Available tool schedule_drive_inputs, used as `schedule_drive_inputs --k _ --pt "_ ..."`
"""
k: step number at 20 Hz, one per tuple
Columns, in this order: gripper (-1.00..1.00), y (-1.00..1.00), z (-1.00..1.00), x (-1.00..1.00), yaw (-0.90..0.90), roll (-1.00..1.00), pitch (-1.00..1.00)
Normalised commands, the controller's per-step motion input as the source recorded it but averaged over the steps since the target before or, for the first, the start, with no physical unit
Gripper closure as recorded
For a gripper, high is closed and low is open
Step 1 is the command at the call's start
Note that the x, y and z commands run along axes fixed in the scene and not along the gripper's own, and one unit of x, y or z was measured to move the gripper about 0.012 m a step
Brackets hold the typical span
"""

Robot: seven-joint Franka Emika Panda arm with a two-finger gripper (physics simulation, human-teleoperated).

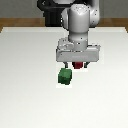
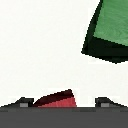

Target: Place the red cube on top of the green cube.

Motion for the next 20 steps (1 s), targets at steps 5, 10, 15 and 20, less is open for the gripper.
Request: schedule_drive_inputs --k 5,10,15,20 --pt "1.0 0.0 0.0 0.0 0.0 0.0 0.0" --pt "1.0 0.0 0.4 0.0 0.0 0.0 0.0" --pt "1.0 0.0 1.0 0.0 0.0 0.0 0.0" --pt "1.0 0.0 1.0 0.0 0.0 0.0 0.0"
